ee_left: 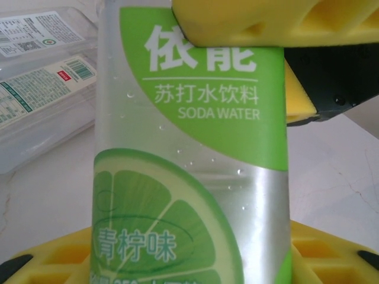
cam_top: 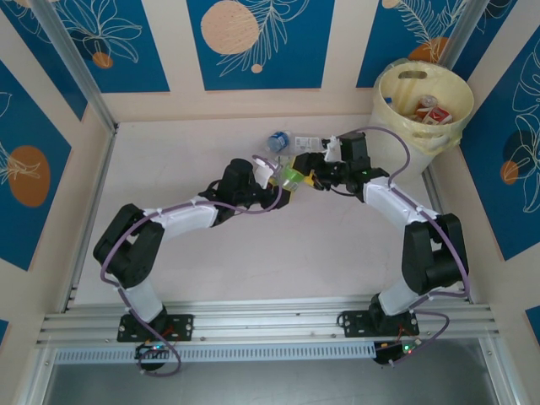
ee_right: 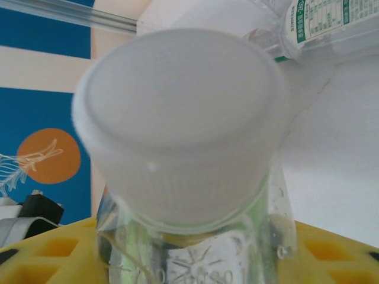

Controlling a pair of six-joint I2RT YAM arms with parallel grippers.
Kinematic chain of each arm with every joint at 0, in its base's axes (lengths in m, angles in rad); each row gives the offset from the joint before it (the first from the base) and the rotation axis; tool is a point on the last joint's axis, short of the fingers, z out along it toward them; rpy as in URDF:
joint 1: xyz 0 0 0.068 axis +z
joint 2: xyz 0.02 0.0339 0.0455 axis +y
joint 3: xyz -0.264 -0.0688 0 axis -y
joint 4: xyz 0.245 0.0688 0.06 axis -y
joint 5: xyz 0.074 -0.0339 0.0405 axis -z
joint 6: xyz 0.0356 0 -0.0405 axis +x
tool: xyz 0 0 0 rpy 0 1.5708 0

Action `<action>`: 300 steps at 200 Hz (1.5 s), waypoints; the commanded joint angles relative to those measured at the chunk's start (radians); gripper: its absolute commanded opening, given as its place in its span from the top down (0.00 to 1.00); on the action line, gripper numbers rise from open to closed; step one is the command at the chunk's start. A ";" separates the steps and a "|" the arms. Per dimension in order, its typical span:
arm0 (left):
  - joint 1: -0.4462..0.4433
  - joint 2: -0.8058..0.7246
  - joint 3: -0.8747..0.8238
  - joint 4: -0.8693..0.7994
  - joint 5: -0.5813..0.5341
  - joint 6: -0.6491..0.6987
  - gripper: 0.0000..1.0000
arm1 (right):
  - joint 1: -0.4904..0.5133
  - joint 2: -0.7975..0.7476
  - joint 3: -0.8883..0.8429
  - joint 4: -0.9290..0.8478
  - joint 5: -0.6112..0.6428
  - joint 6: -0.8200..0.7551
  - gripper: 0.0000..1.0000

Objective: Put the plastic bottles in the bin

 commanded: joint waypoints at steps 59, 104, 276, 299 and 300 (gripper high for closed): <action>0.001 -0.212 -0.164 0.185 -0.039 -0.024 0.00 | -0.158 -0.251 0.222 -0.188 0.421 -0.362 0.53; 0.015 -0.303 -0.266 0.164 -0.166 -0.006 0.00 | -0.222 -0.312 0.222 0.206 0.792 -0.654 0.51; 0.033 -0.341 -0.359 0.165 -0.307 -0.048 0.00 | -0.523 0.120 0.459 0.160 0.820 -0.112 0.41; 0.034 -0.334 -0.355 0.160 -0.307 -0.054 0.00 | -0.516 0.193 0.543 0.171 0.851 -0.076 0.23; 0.034 -0.334 -0.356 0.160 -0.308 -0.053 0.00 | -0.516 0.195 0.548 0.167 0.852 -0.077 0.22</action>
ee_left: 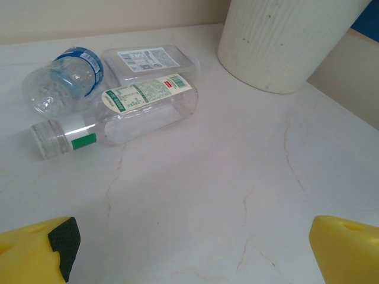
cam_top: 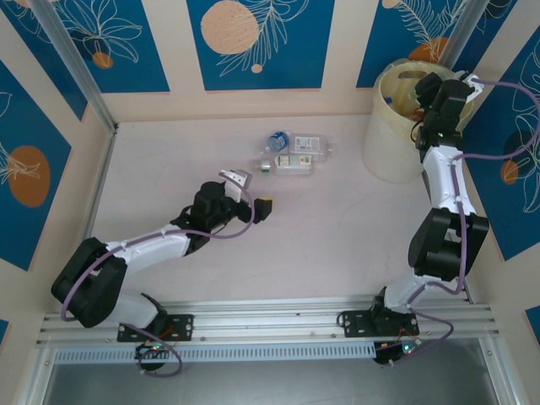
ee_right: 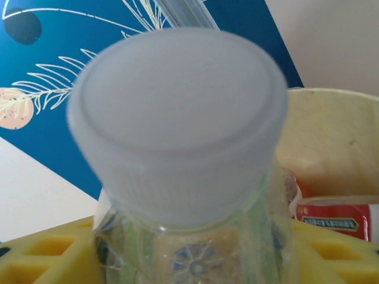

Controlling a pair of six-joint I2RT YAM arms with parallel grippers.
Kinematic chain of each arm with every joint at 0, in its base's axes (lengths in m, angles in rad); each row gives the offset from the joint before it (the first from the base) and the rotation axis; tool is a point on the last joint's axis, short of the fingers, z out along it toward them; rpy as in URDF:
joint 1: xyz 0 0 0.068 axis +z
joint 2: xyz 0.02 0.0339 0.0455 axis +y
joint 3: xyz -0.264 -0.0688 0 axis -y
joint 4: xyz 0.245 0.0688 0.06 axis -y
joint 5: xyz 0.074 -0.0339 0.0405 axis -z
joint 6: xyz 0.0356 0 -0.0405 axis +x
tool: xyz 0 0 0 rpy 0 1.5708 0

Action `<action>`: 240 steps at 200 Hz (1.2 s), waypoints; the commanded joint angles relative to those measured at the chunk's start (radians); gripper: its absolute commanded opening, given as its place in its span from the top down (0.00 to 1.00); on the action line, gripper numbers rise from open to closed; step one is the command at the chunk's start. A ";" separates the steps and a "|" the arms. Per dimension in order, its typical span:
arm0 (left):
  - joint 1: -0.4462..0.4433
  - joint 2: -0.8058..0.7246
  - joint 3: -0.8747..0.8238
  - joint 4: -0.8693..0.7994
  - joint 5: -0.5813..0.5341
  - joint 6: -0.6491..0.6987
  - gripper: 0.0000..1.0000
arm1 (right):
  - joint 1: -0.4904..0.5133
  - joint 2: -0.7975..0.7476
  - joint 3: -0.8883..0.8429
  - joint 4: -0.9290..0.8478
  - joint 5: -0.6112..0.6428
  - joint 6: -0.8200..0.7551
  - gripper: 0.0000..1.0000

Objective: Put the plastic bottles in the bin

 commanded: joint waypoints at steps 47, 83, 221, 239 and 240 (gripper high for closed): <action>0.013 -0.006 -0.015 0.004 -0.046 -0.038 0.00 | 0.013 0.042 0.102 -0.027 -0.035 0.112 0.07; 0.022 -0.010 -0.028 -0.007 -0.100 -0.064 0.00 | 0.013 -0.123 -0.022 0.016 -0.099 0.060 0.05; 0.109 -0.037 -0.071 -0.087 -0.267 -0.304 0.00 | 0.415 0.202 0.231 -0.622 -0.744 -1.145 0.06; 0.120 -0.057 -0.091 -0.091 -0.288 -0.327 0.00 | 0.467 0.354 0.359 -0.759 -0.671 -1.322 0.07; 0.120 -0.057 -0.093 -0.092 -0.289 -0.328 0.00 | 0.470 0.362 0.366 -0.765 -0.666 -1.332 0.07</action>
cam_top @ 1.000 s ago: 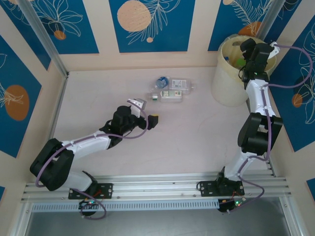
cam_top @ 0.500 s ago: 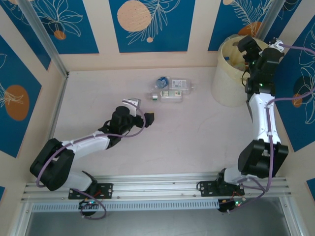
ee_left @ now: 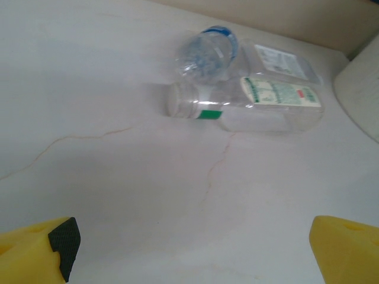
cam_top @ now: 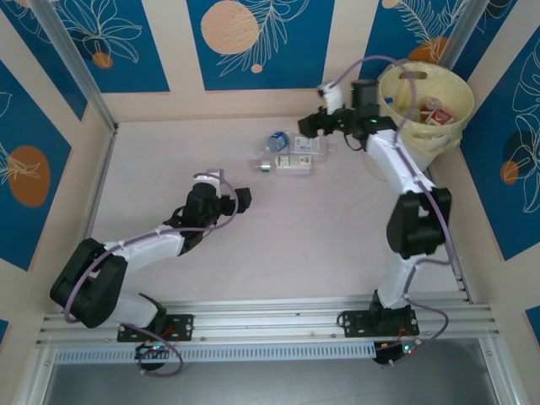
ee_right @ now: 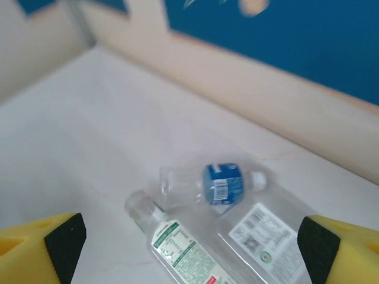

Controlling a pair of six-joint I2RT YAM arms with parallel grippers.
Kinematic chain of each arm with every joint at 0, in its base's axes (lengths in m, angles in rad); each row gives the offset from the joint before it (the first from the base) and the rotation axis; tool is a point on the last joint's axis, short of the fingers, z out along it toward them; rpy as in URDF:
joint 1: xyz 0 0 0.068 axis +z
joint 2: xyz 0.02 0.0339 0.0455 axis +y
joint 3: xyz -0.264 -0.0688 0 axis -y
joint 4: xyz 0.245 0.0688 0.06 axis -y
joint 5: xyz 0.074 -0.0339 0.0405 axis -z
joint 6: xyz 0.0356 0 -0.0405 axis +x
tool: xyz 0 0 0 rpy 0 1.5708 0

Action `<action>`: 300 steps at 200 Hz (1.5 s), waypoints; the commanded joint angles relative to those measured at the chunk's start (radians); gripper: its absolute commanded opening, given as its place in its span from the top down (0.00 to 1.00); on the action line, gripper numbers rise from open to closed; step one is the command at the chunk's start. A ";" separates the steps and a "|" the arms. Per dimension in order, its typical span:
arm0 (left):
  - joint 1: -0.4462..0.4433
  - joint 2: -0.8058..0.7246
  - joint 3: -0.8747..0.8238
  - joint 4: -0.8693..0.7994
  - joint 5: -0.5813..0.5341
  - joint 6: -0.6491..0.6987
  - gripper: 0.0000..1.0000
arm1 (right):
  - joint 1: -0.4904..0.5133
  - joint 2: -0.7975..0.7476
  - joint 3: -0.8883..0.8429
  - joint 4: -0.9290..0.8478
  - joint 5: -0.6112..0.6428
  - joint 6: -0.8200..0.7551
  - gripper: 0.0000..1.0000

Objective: Put the plastic bottles in the bin

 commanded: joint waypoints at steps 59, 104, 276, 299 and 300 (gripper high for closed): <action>0.053 -0.090 -0.071 -0.042 -0.086 -0.085 0.00 | 0.123 0.410 0.327 -0.379 0.165 -0.616 0.10; 0.064 -0.084 -0.073 -0.044 -0.076 -0.097 0.00 | 0.158 0.459 0.268 -0.348 0.292 -0.677 0.16; 0.078 -0.009 -0.063 -0.002 -0.032 -0.152 0.00 | 0.089 -0.193 -0.288 0.088 0.132 -0.493 0.50; 0.077 0.005 -0.055 0.000 -0.021 -0.163 0.00 | -0.005 -0.330 -0.378 0.242 0.118 -0.339 0.49; 0.078 0.006 -0.054 0.000 -0.020 -0.163 0.00 | -0.010 -0.332 -0.380 0.247 0.118 -0.332 0.49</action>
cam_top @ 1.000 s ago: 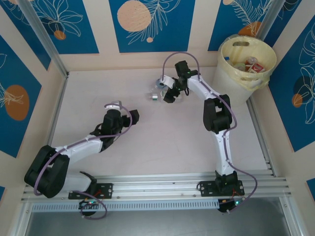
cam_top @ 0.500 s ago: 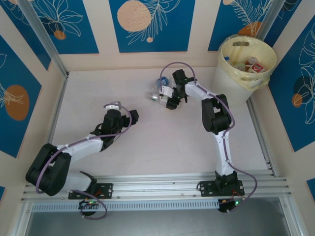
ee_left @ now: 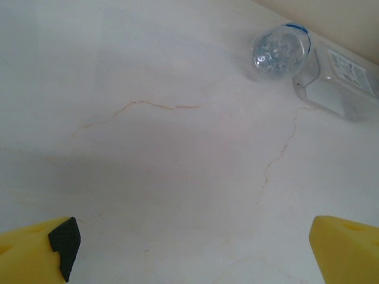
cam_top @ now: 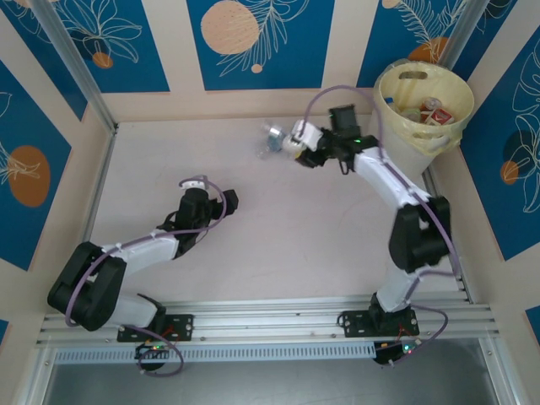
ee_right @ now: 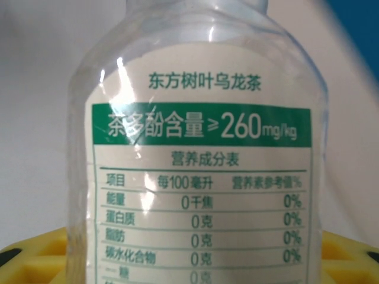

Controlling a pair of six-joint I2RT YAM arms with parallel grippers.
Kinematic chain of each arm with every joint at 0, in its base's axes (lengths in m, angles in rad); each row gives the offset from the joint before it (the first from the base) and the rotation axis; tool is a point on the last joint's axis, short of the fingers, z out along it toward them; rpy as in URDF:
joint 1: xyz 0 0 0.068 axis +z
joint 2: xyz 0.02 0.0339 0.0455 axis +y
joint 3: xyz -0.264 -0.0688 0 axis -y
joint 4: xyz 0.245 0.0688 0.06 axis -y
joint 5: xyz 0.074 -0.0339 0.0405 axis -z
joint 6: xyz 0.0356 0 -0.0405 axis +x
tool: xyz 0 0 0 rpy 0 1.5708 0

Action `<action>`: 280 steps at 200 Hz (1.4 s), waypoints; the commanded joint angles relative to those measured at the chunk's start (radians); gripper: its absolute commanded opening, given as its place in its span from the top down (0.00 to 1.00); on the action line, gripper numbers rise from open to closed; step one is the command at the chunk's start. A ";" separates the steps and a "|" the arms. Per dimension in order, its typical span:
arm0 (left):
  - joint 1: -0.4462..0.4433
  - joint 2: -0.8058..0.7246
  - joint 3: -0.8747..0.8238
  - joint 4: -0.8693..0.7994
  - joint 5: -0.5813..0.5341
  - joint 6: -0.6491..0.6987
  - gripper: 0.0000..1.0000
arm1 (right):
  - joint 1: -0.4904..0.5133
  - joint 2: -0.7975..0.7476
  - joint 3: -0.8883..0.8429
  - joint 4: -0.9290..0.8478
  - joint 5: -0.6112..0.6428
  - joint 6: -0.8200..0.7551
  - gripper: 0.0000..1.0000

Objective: Put the plastic bottles in the bin

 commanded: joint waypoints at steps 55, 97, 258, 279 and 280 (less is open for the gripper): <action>0.015 0.050 0.037 0.027 0.059 -0.054 0.00 | -0.266 -0.207 -0.131 0.545 0.194 0.419 0.50; 0.015 0.050 0.049 0.009 0.069 -0.049 0.00 | -0.348 -0.134 -0.085 0.712 0.377 0.547 0.50; 0.019 0.031 0.023 0.000 0.022 -0.033 0.00 | -0.357 0.033 -0.067 0.797 0.658 0.571 0.47; 0.020 0.043 0.030 0.004 0.023 -0.036 0.00 | -0.392 0.025 0.017 0.559 0.579 0.669 0.43; 0.020 0.044 0.031 0.004 0.023 -0.036 0.00 | -0.394 0.026 0.022 0.546 0.574 0.674 0.43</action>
